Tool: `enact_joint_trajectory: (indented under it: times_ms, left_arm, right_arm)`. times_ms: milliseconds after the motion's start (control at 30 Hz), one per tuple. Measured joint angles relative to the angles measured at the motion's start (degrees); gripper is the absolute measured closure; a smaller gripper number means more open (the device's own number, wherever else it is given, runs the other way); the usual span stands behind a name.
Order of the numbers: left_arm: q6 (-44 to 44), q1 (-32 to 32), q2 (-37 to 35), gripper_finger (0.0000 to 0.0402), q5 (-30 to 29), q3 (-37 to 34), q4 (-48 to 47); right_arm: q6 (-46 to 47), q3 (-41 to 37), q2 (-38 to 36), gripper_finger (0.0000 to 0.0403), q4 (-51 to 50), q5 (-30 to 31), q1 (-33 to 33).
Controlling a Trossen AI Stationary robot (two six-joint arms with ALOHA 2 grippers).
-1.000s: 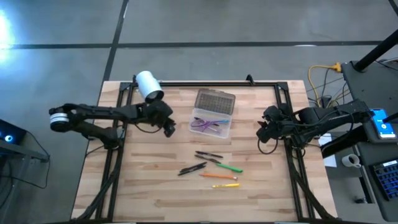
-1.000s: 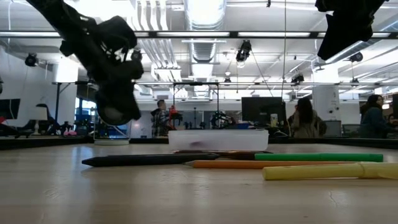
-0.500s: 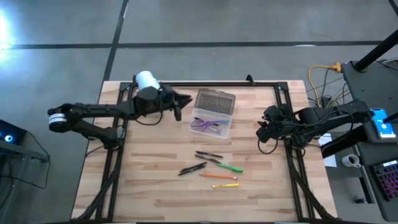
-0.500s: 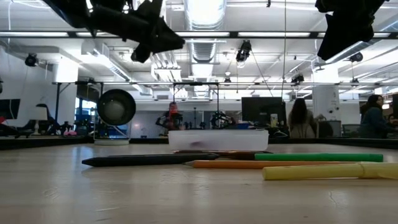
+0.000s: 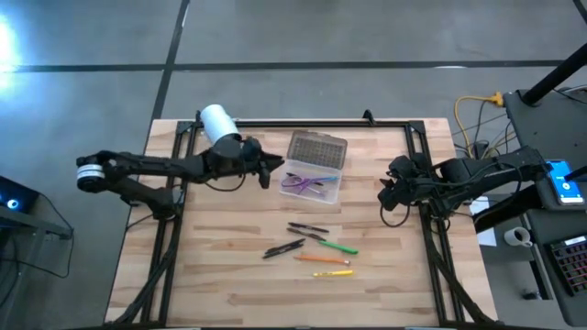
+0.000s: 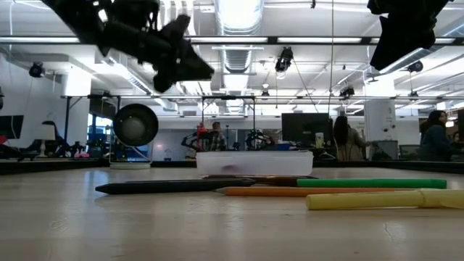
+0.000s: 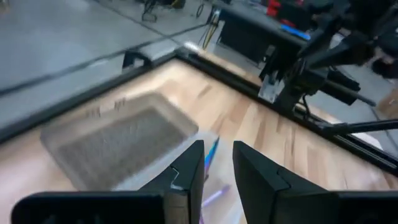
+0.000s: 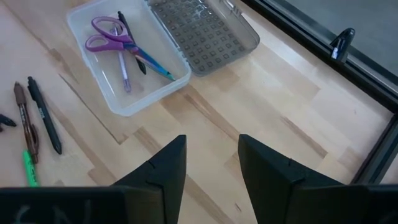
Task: Pick & place school supplies into a supply box
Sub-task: Put the purple scissors into the supply box
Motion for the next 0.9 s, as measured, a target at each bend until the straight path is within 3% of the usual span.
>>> enact_joint_trajectory:
  times_ms: [200, 467, 900]
  left_arm:
    - [8.37, 0.35, 2.28, 0.0332, 0.07, 11.3, -22.33]
    - [16.56, 0.81, 19.57, 0.0332, 0.08, 27.5, -36.55]
    - [21.08, -0.28, 40.39, 0.0332, 7.65, 50.16, -39.61]
  right_arm:
    - [0.0, 0.0, 0.37, 0.0266, 0.03, -0.73, -0.02]
    - [0.68, 0.0, 2.48, 0.0266, 0.1, -0.73, -0.02]
    - [3.63, 0.0, 4.75, 0.0266, 0.07, -3.33, 0.0]
